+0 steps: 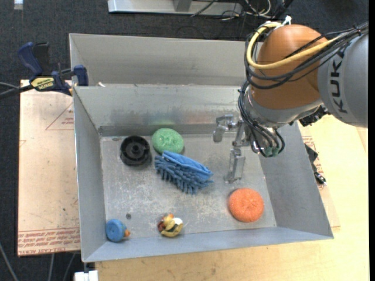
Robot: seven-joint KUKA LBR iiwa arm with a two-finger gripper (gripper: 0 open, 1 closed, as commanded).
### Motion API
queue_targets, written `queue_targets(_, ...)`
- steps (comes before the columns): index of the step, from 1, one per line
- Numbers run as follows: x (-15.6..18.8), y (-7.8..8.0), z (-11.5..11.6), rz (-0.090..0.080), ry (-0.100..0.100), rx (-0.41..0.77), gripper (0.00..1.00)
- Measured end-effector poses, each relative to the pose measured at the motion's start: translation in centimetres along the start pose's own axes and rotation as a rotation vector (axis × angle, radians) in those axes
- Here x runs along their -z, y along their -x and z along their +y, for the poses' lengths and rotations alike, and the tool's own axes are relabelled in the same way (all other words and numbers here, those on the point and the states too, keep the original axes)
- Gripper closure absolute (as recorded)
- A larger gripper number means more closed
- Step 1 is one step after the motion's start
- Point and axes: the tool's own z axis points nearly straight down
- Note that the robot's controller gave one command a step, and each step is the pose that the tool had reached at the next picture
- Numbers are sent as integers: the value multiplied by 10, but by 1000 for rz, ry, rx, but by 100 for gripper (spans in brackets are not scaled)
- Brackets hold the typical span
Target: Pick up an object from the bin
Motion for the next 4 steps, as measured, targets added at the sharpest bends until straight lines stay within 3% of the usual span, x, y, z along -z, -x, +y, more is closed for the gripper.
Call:
queue_targets(1,5,1,0,-8,0,0,0)
queue_targets(2,-28,-4,8,-17,0,-28,0)
queue_targets(3,-82,0,20,-12,1,20,0)
queue_targets(4,-119,-10,41,-8,0,85,0)
